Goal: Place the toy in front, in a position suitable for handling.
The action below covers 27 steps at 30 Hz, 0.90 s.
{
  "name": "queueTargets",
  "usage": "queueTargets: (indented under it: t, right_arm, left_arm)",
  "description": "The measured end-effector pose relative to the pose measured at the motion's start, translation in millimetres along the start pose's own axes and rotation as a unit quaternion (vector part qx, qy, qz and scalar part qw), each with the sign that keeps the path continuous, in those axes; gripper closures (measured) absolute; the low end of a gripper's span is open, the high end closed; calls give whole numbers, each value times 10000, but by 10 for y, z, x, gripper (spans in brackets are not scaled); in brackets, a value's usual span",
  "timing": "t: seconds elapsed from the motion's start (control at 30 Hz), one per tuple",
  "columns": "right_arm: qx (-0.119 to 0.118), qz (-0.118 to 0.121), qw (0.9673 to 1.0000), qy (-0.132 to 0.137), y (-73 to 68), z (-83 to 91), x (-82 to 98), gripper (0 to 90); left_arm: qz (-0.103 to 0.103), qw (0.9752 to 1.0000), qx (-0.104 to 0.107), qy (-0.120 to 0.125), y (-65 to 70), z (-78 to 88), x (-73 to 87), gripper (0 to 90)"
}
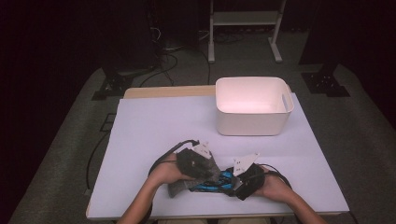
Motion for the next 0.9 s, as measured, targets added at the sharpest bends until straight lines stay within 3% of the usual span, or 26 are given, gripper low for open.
queueTargets:
  t: [0.03,0.07,0.17,0.37,0.6,0.63,0.73,0.9]
  right_arm:
    - [2,30,10000,-19,3,-1,0,226]
    - [1,16,10000,-23,1,0,-1,226]
    - [-15,-8,10000,-5,-8,-1,0,226]
    - [-37,-29,10000,29,-14,-1,-2,227]
    - [-8,-9,10000,13,-7,2,3,227]
    - [8,-1,10000,13,-3,1,3,227]
    - [7,-2,10000,13,-6,0,2,227]
    - [6,9,10000,14,-3,2,4,227]
  left_arm:
    - [-52,9999,103,56,48,-29,-80,788]
    - [-237,9996,116,-36,106,-106,-159,788]
    - [-419,9989,173,-141,185,-239,-267,788]
    - [-468,9982,385,-9,276,-333,-393,787]
    - [-534,9971,544,-4,386,-292,-323,788]
    - [-586,9972,439,-128,391,-267,-257,787]
    - [-632,9972,354,-172,376,-227,-189,786]
    - [-390,9988,257,-118,279,-54,-3,786]
Point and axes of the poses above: each handheld gripper's, and its own axes: z roughly backward along the jaws, x roughly out of its underside, y roughly to its right, the point moved 10 cm from there along -z, roughly forward along the jaws, and after that the axes turned 7 degrees about -x, right-handed, at the moved point
